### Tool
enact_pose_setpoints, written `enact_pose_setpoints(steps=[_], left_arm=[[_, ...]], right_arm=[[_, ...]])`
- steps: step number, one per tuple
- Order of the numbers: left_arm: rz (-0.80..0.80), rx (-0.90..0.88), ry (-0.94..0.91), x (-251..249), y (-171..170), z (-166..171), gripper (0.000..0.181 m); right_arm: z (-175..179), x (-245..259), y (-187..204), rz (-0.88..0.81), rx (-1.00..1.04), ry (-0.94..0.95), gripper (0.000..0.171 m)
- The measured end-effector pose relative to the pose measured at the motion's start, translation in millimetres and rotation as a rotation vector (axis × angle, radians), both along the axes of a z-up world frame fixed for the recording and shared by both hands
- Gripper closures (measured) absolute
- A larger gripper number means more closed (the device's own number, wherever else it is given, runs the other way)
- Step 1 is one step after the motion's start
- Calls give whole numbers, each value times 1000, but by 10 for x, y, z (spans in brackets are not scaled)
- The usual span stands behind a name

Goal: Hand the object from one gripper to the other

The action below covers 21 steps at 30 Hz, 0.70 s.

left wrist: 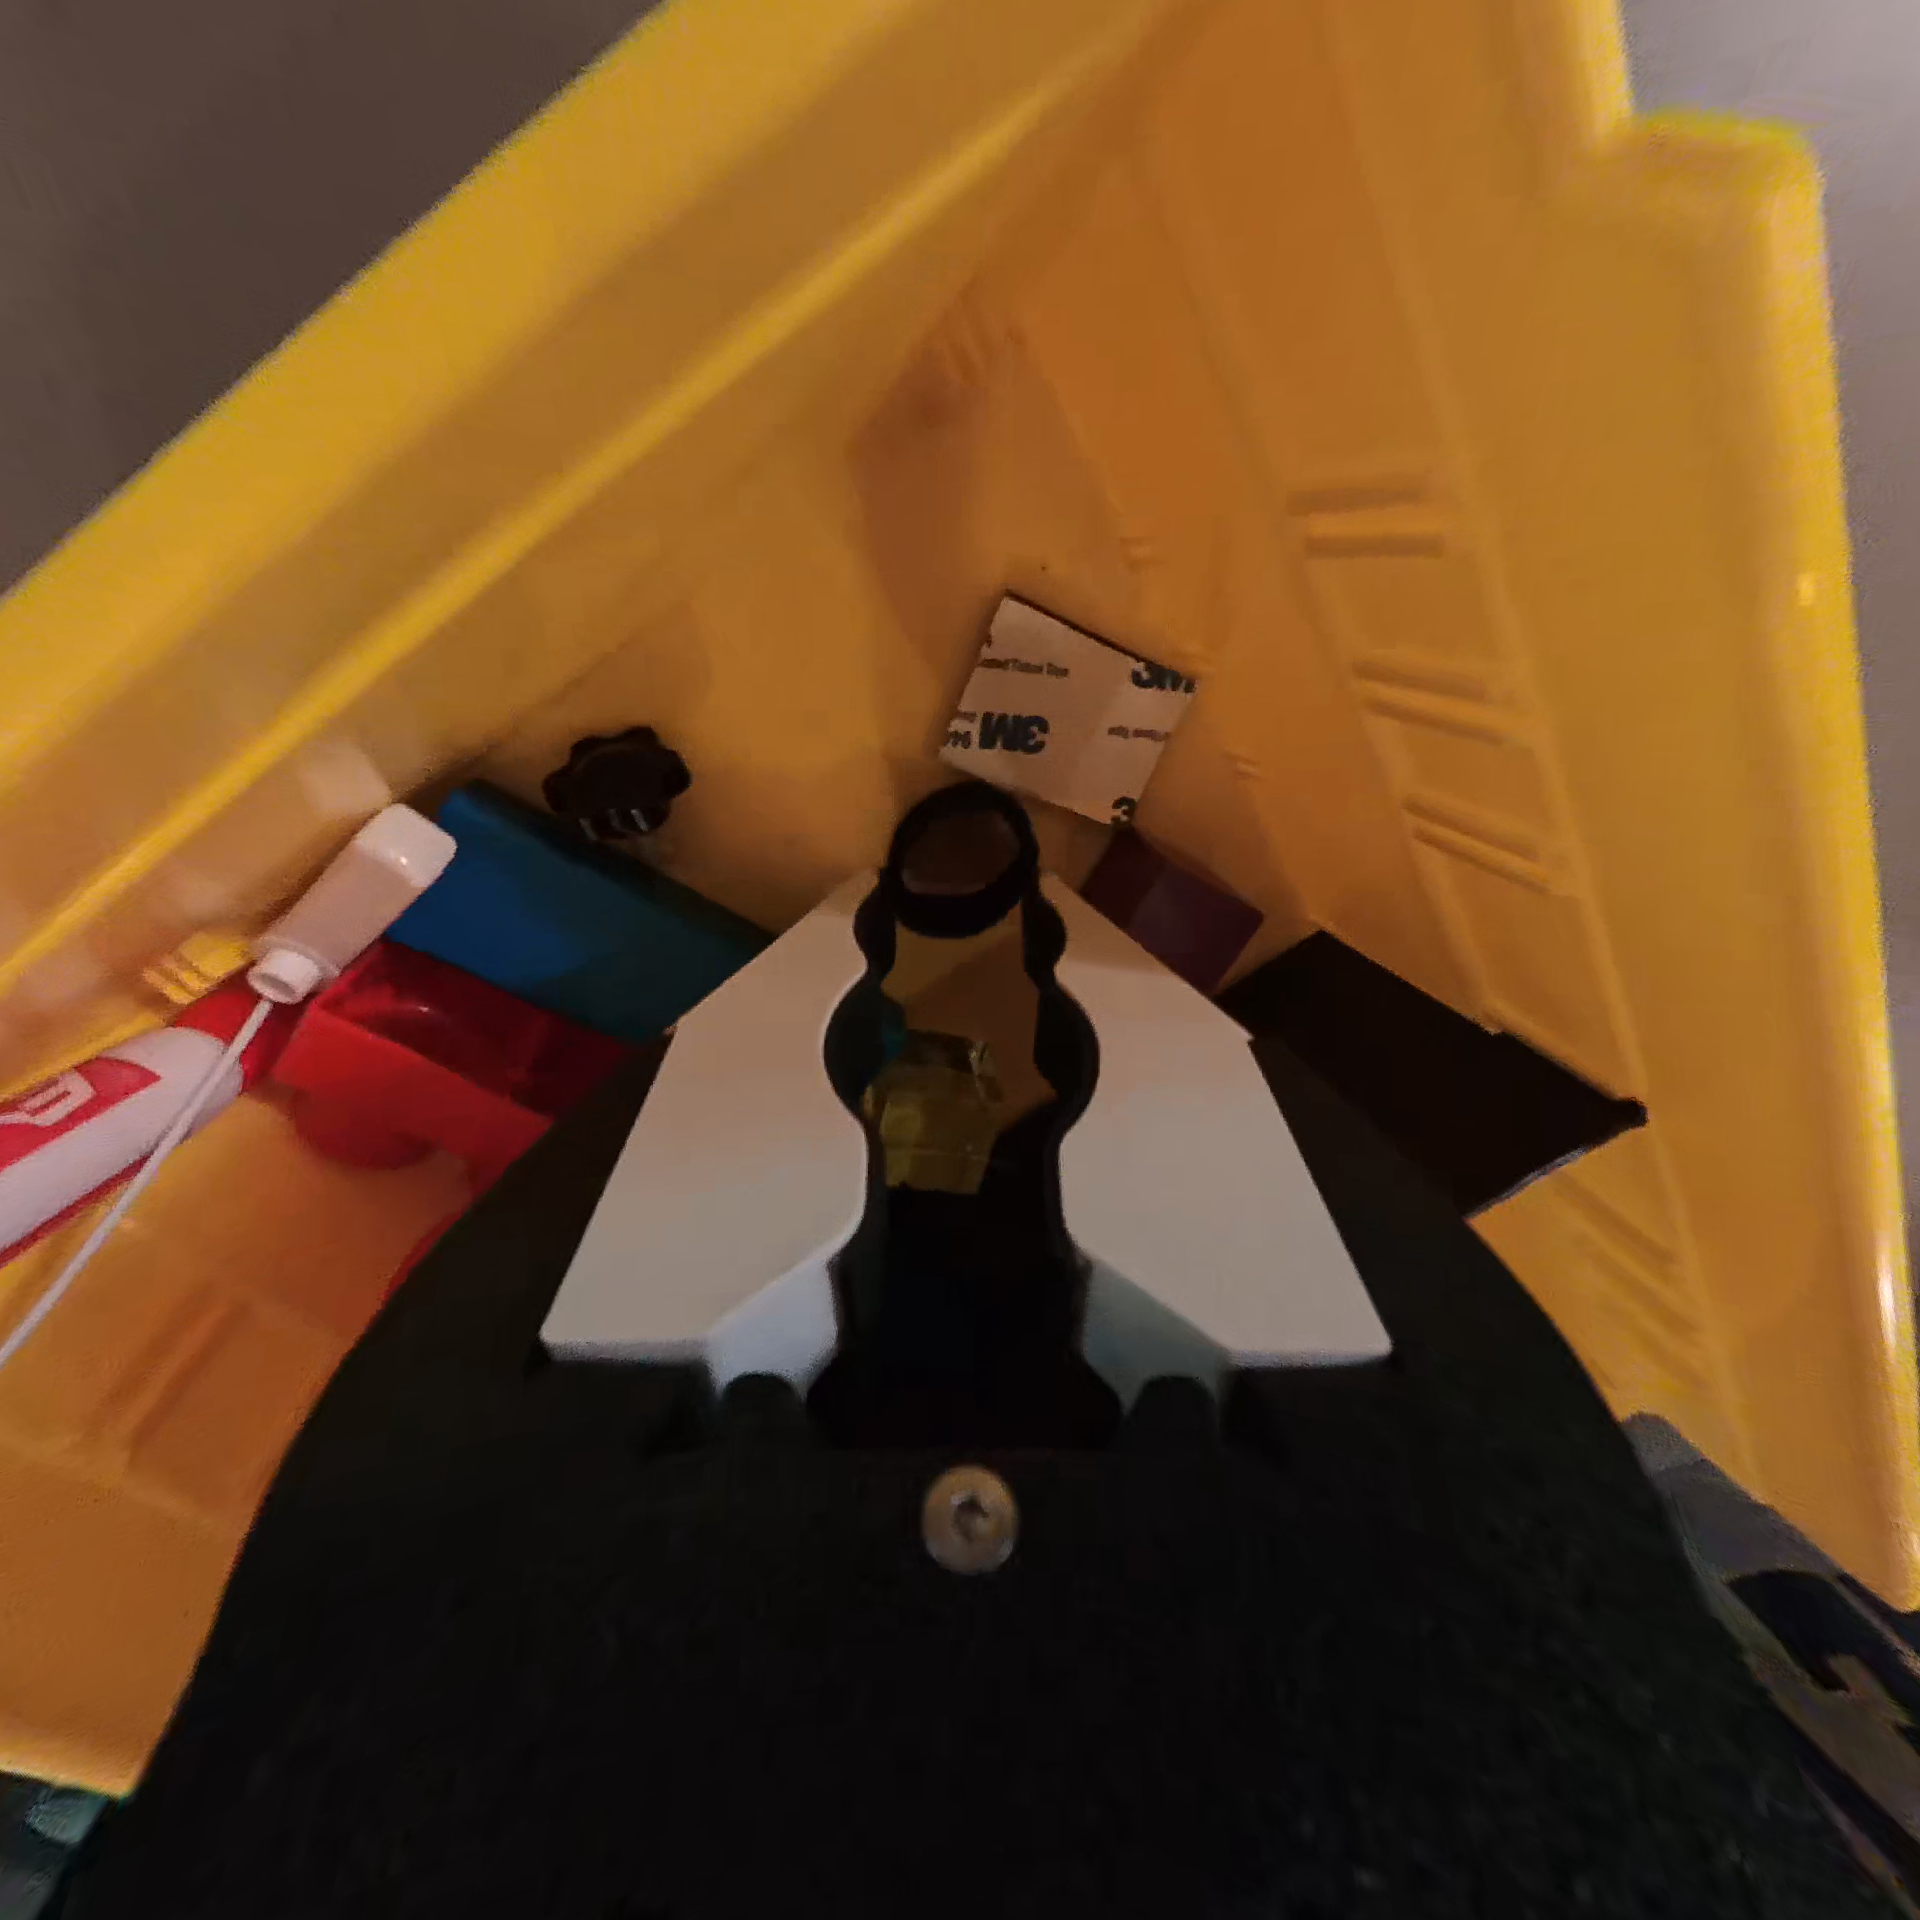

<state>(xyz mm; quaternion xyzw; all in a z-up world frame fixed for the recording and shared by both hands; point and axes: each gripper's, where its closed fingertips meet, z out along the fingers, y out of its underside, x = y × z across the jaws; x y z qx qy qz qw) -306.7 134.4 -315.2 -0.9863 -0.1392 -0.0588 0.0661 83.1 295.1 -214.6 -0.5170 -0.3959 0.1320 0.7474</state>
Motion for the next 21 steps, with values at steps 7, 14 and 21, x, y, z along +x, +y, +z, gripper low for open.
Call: enact_pose_setpoints(steps=[7,14,21], left_arm=[[-25,175,-1,-28,74,276,163],[-108,558,24,366,351,1097,163],[-391,976,80,1656,615,2102,162]], right_arm=[[4,-16,-13,9,2,1,148],[1,-21,-22,12,5,-1,147],[5,-7,-45,23,3,8,147]])
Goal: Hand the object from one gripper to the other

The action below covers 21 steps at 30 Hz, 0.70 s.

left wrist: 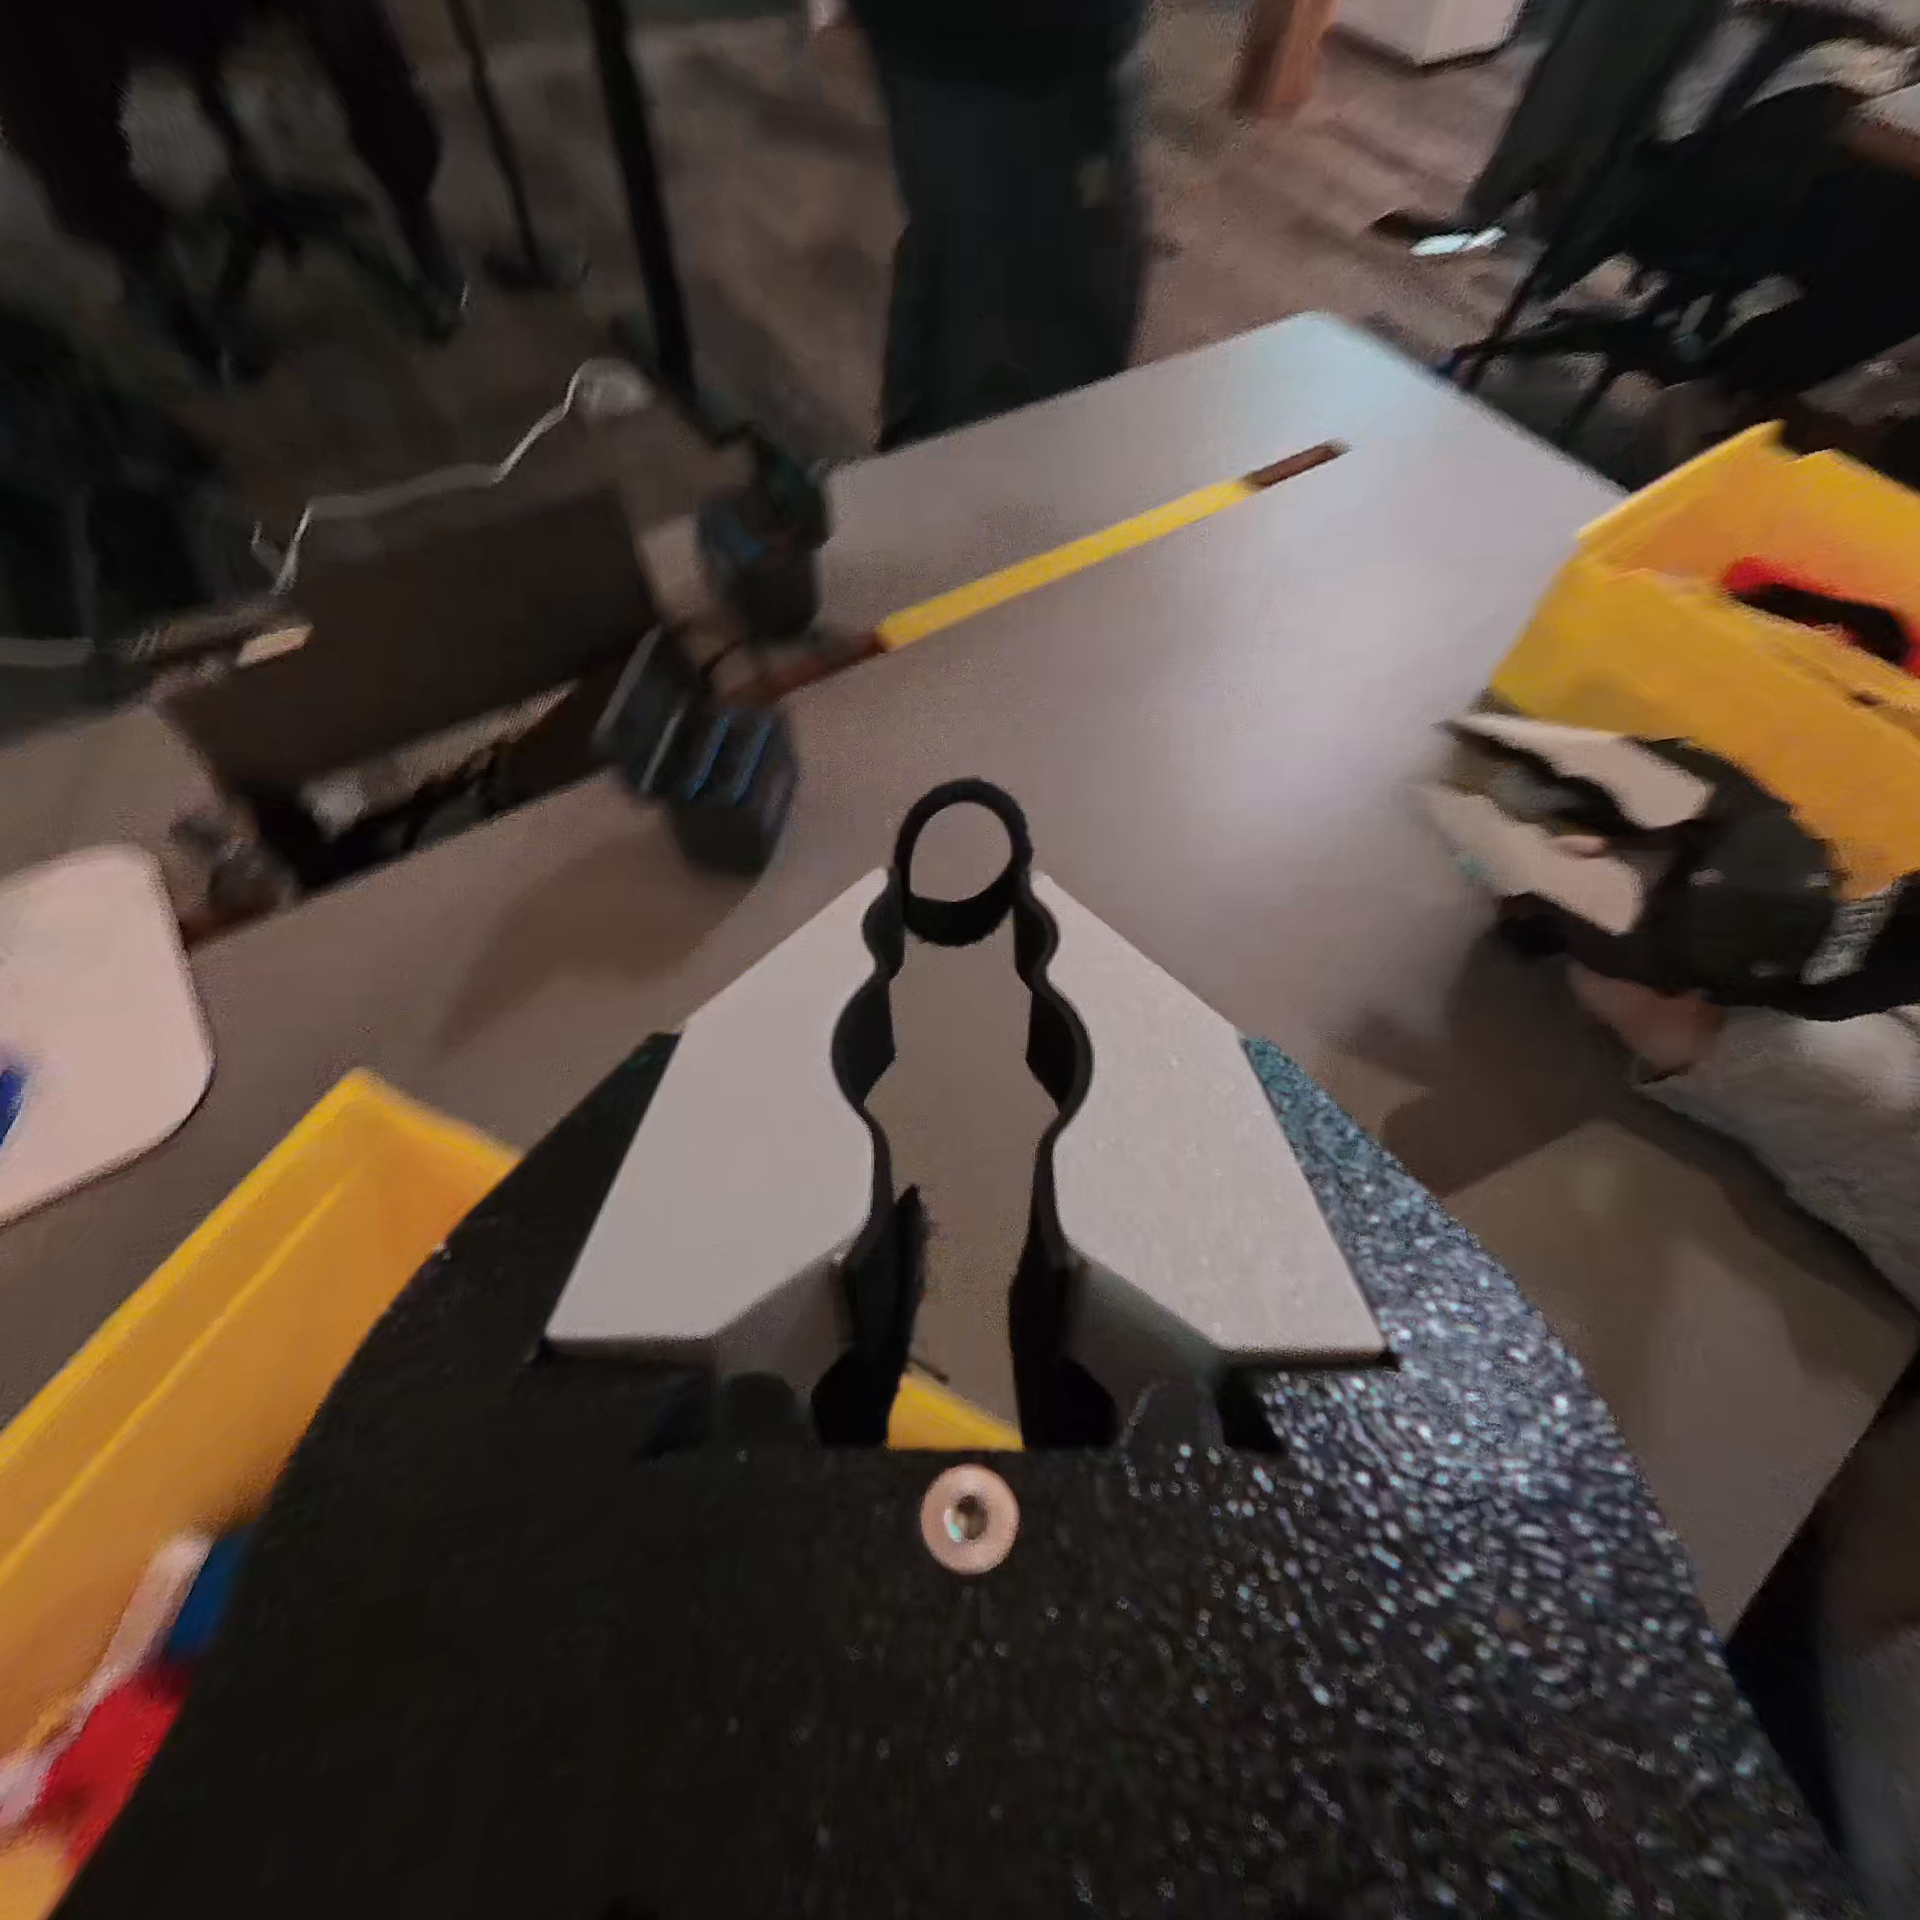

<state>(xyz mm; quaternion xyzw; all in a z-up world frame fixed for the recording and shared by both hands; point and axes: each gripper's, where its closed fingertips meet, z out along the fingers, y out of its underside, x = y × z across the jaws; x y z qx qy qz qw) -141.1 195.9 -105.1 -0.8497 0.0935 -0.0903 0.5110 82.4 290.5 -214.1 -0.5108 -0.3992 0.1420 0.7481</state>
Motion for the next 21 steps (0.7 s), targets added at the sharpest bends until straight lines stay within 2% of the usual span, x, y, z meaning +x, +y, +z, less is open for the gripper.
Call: enact_pose_setpoints(steps=[4,7,9,14,17,21], left_arm=[[-140,152,-3,777,81,235,162],[-201,249,6,1199,213,157,162],[-243,395,13,1435,309,100,162],[-99,644,208,1509,557,-365,161],[-65,679,357,1569,641,-679,161],[-137,662,608,1701,730,-960,161]], right_arm=[[12,29,-3,7,-10,20,147],[32,66,8,26,-38,54,146],[58,83,1,67,-73,94,143],[93,81,-50,243,-226,189,139],[43,-17,-164,426,-404,208,139],[-32,-98,-263,575,-615,208,139]])
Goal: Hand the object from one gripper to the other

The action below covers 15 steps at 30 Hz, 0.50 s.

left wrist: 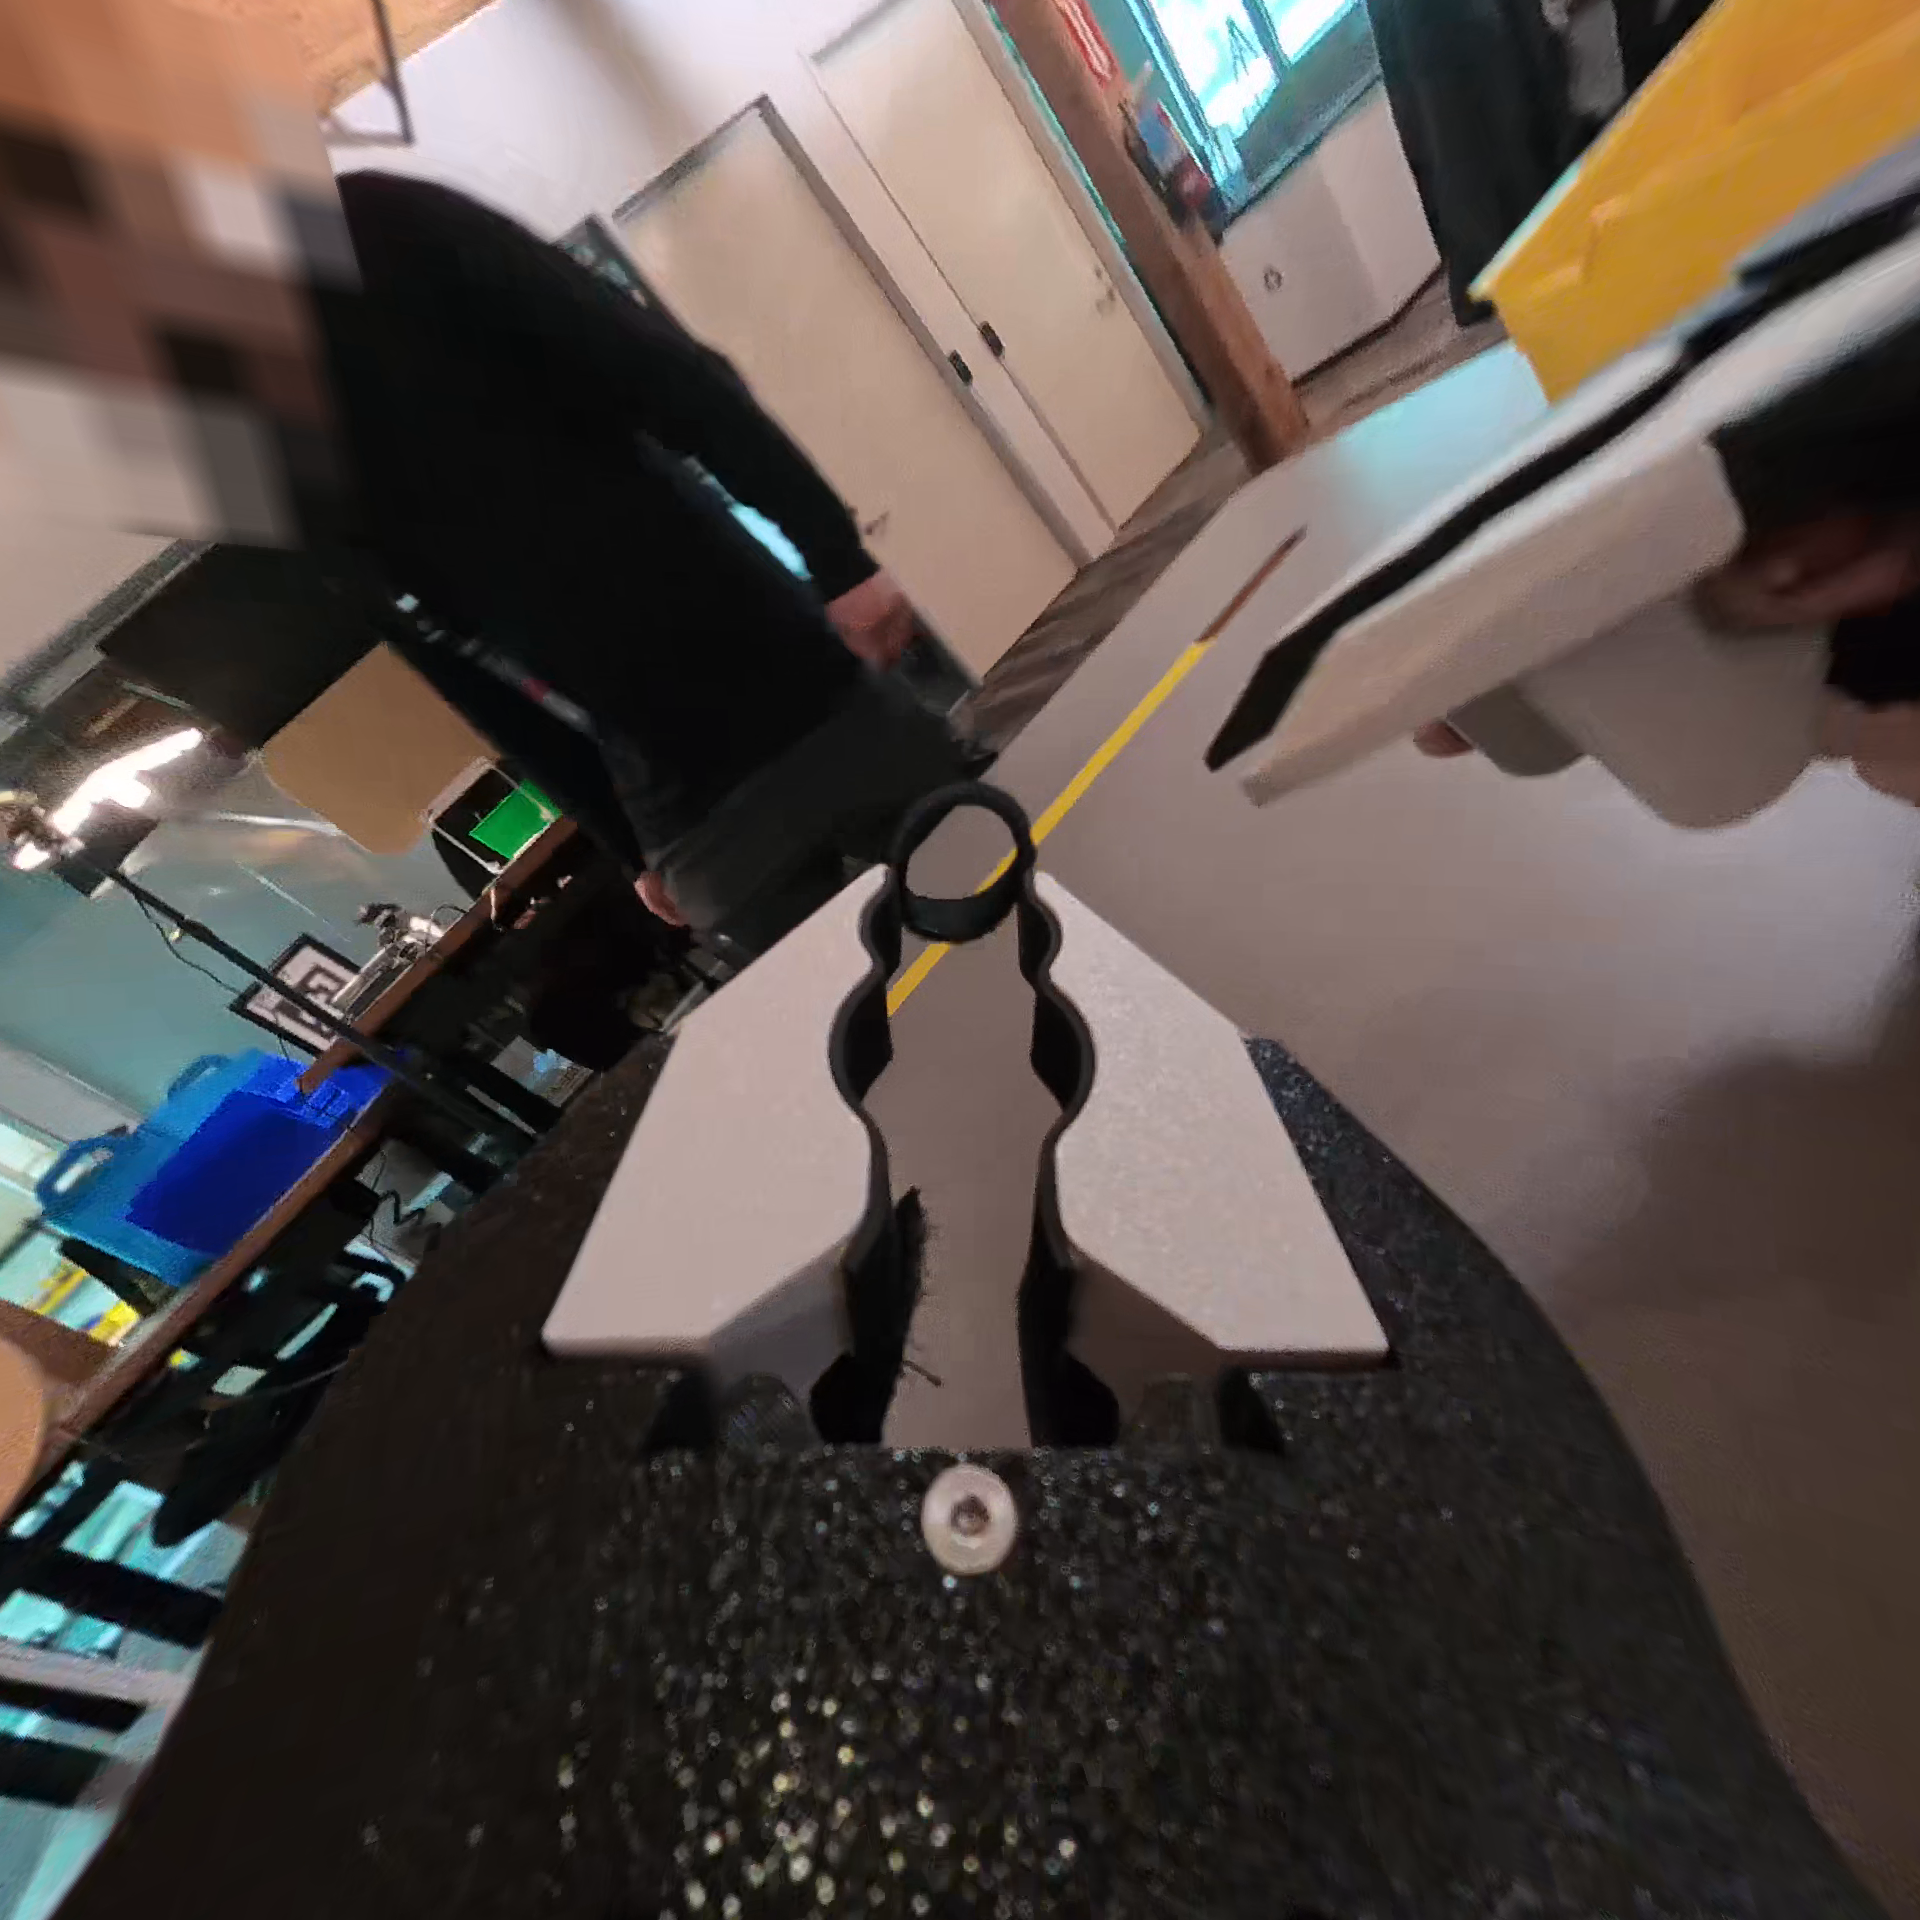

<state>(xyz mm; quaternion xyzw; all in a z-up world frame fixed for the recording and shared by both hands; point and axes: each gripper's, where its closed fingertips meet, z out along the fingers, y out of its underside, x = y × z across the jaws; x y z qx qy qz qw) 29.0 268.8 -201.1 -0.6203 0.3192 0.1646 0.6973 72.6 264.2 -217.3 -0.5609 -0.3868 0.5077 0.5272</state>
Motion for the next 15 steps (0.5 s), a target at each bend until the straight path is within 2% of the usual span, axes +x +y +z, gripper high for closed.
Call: enact_pose_setpoints(steps=[10,13,15], left_arm=[[-70,-23,354,384,-41,-342,161],[-90,-20,381,442,-78,-374,160],[-147,-90,317,468,-84,-433,158]], right_arm=[[-112,-22,-71,91,-140,-52,141],[-145,10,-45,89,-147,-69,152],[-185,28,-45,94,-138,-107,152]])
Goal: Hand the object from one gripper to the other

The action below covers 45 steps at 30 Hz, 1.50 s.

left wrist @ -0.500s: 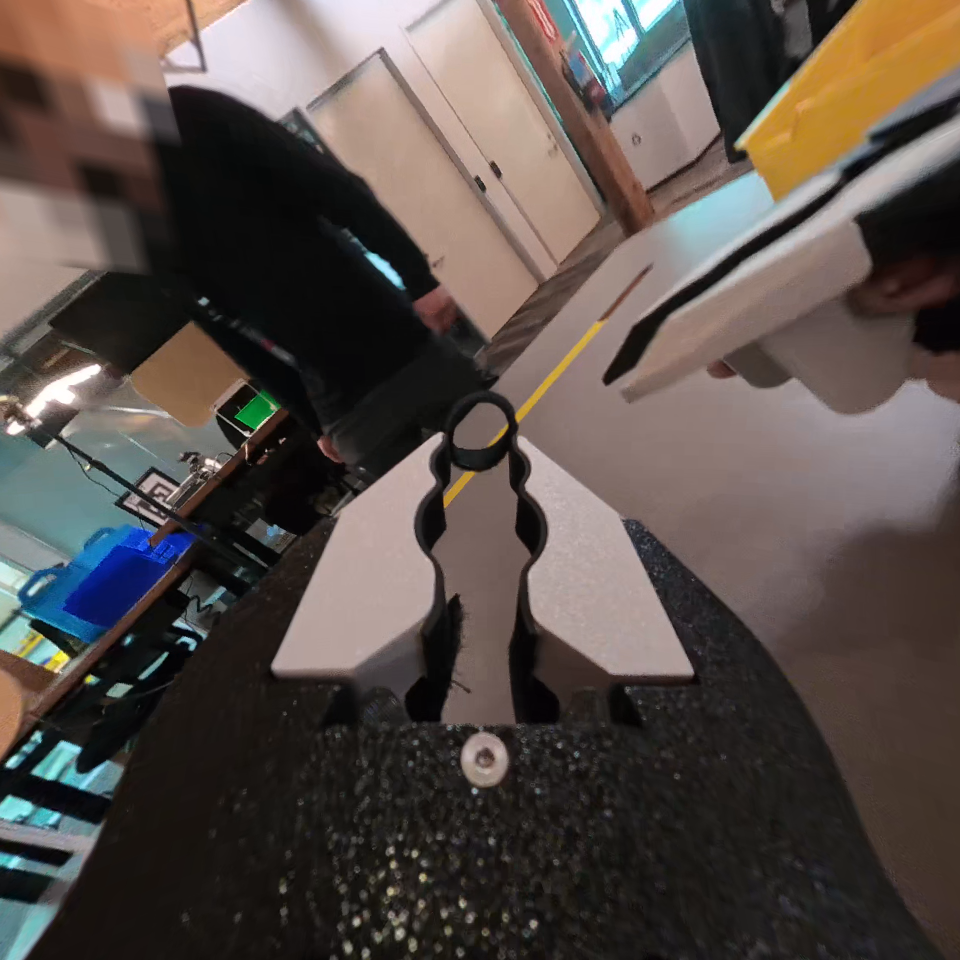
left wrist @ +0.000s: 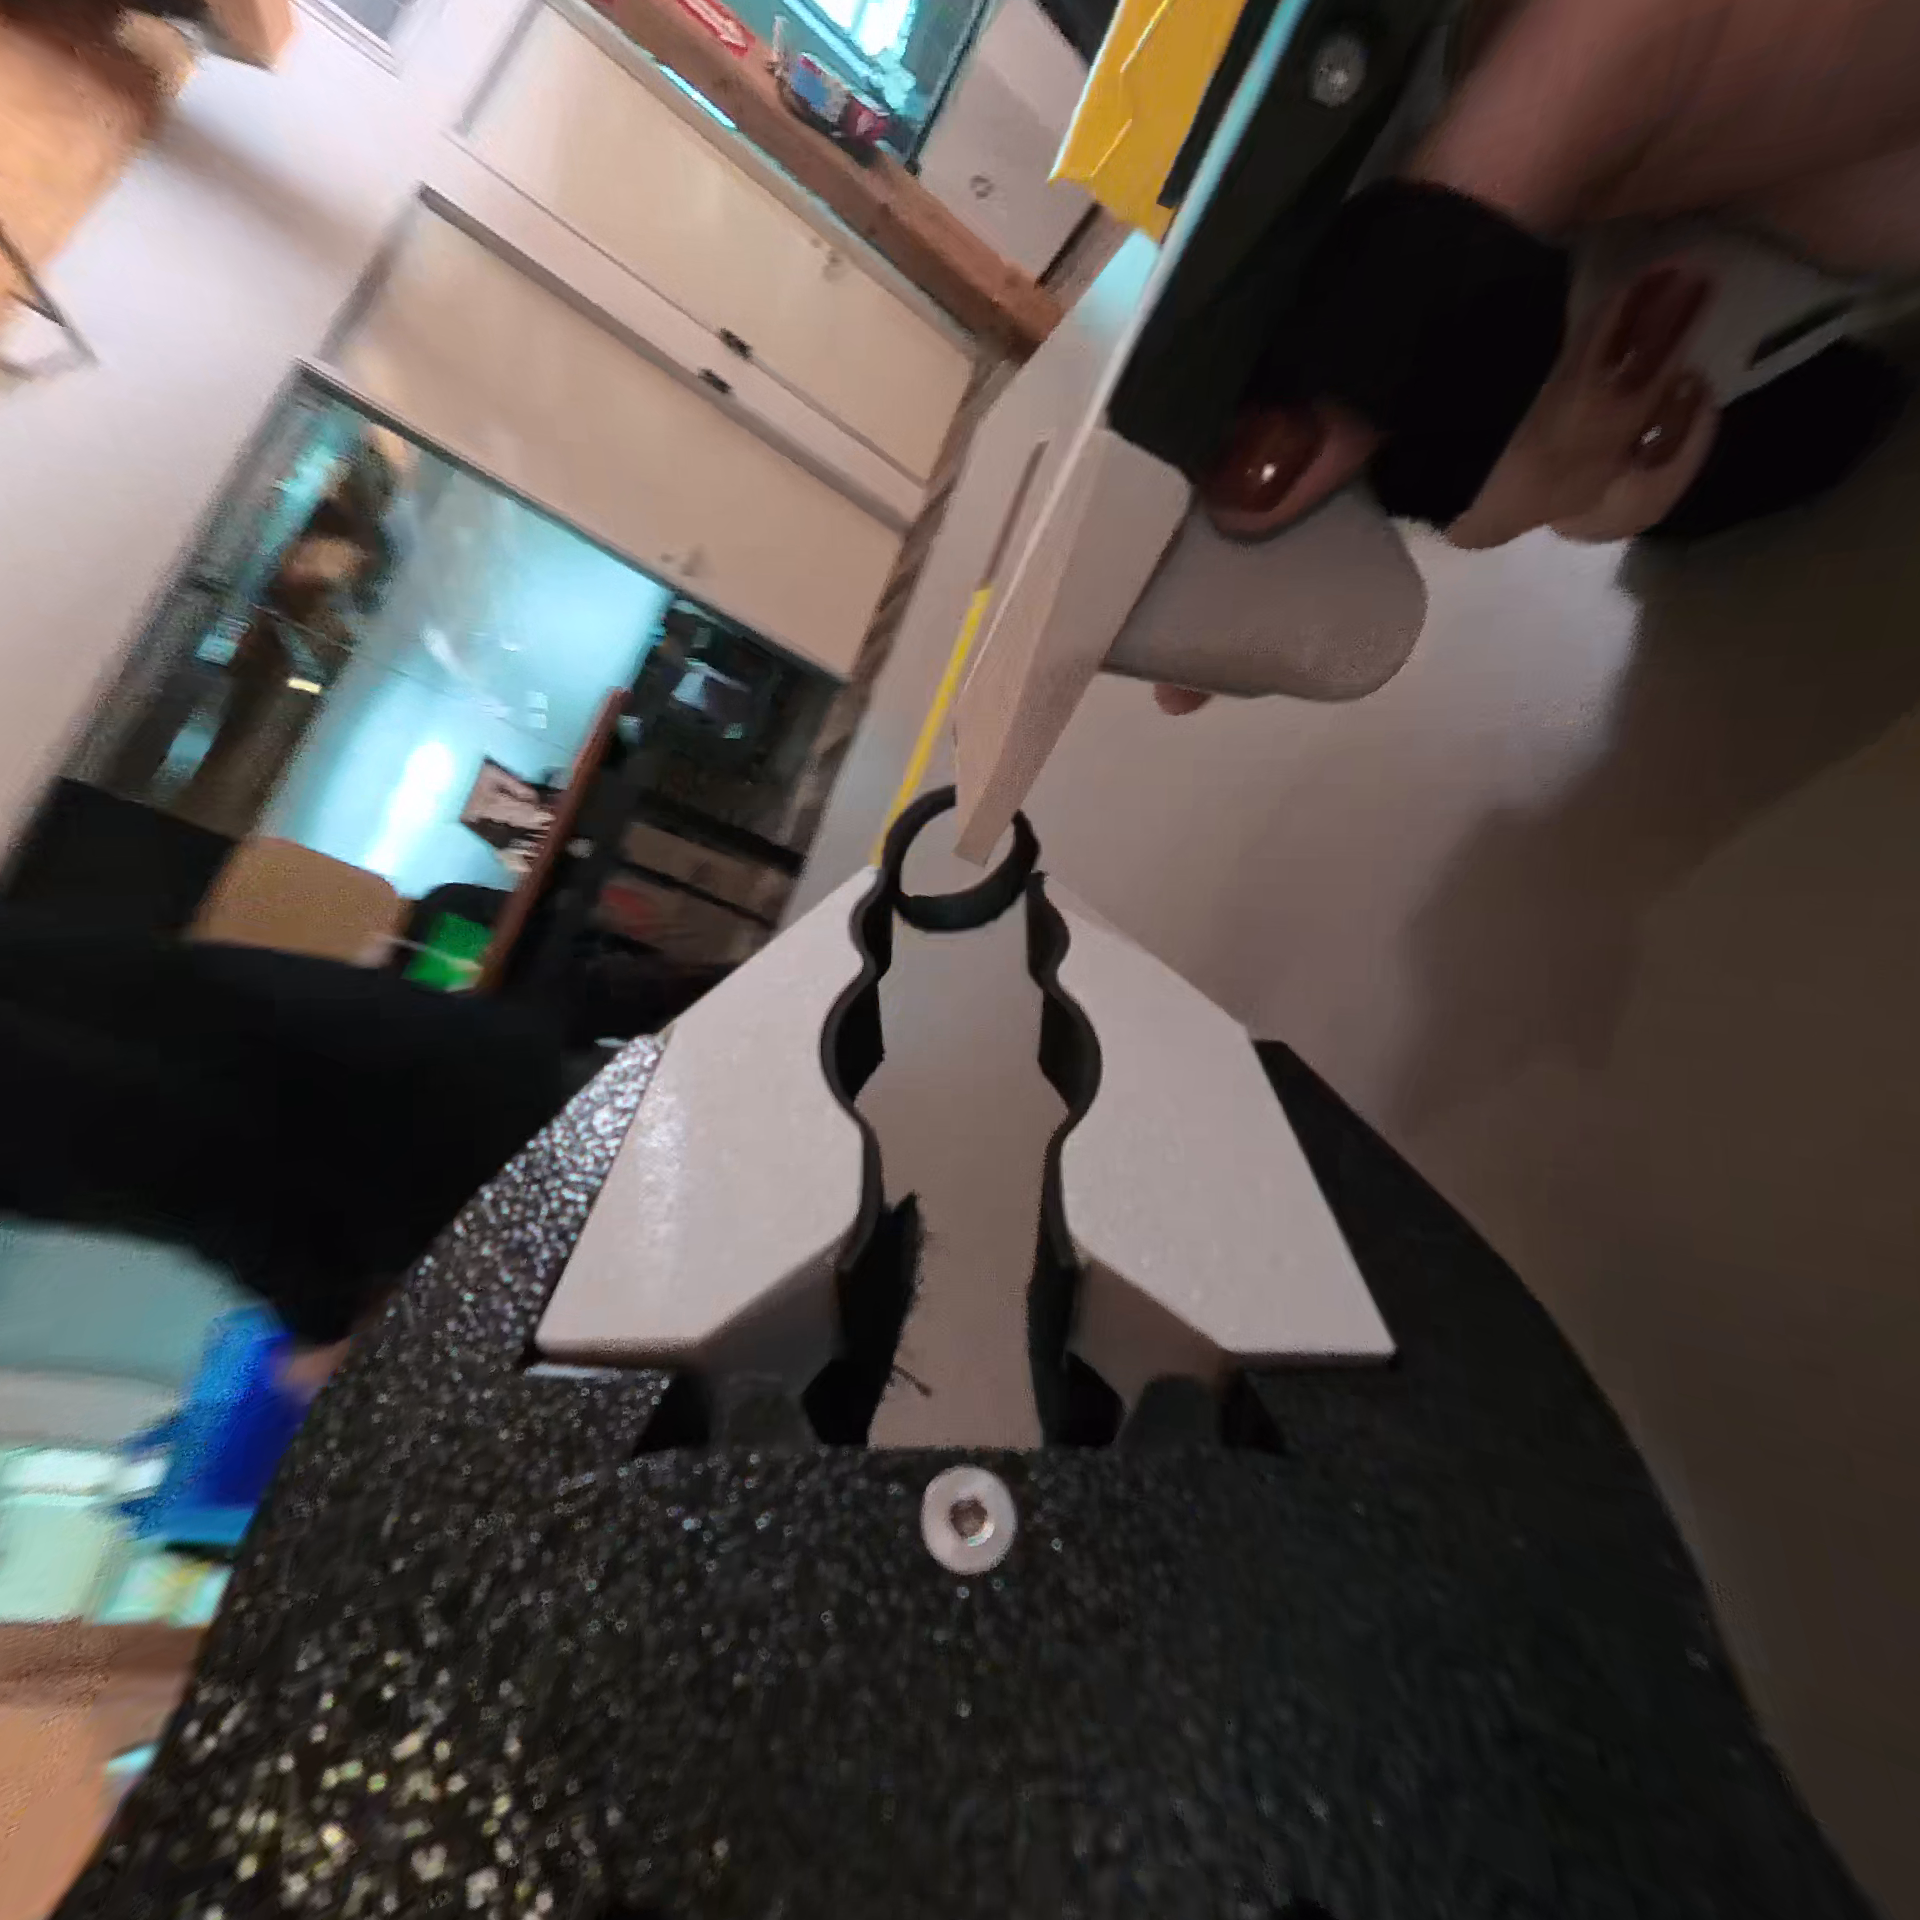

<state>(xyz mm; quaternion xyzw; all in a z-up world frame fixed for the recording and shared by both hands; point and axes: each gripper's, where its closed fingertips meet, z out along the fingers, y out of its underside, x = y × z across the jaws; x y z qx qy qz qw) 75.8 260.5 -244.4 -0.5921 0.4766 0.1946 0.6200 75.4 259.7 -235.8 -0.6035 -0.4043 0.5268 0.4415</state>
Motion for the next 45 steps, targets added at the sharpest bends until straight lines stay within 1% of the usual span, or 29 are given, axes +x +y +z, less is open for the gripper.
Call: enact_pose_setpoints(steps=[1,2,3,4,6,8,10,11,13,15,19,24,28,30,32,36,40,42,45], left_arm=[[-36,-69,-58,21,-21,-38,153],[-72,-142,-136,41,-45,-60,143],[-100,-219,-233,46,-64,-68,135],[-132,-314,-350,52,-87,-72,131],[-189,-507,-652,41,-99,-19,138],[-242,-686,-1010,-18,-71,104,145],[-356,-851,-1311,-70,-93,228,145],[-408,-909,-1408,-94,-108,267,144],[-459,-995,-1483,-98,-134,261,144],[-447,-1060,-1446,-40,-159,170,149],[-503,-1085,-1406,48,-237,189,161],[-540,-1072,-1372,53,-279,206,162],[-525,-928,-1278,9,-234,233,169],[-467,-809,-1204,-69,-165,241,171],[-396,-652,-1077,-118,-114,248,171],[-238,-311,-752,-237,-77,306,170],[-59,-70,-402,-305,-51,283,169],[1,4,-241,-287,-44,236,169],[31,63,-60,-208,-41,159,169]], right_arm=[[-18,8,10,-7,31,-20,152],[-26,22,15,-15,75,-40,152],[-19,36,22,-28,128,-54,152],[0,52,27,-44,197,-64,152],[36,77,5,-74,393,-96,152],[62,77,-43,-112,638,-141,152],[83,52,-98,-162,878,-184,152],[79,29,-138,-174,982,-205,152],[50,-21,-209,-183,1135,-245,152],[45,-51,-261,-186,1222,-261,152],[71,-47,-277,-201,1287,-268,152],[78,-49,-332,-194,1318,-264,152],[99,-53,-316,-213,1281,-254,151],[89,-54,-294,-196,1164,-240,147],[80,-40,-244,-173,985,-217,143],[46,-20,-151,-100,571,-152,141],[124,-37,-209,31,171,-7,129],[174,-39,-212,59,59,49,123],[148,-55,-167,37,26,42,124]])
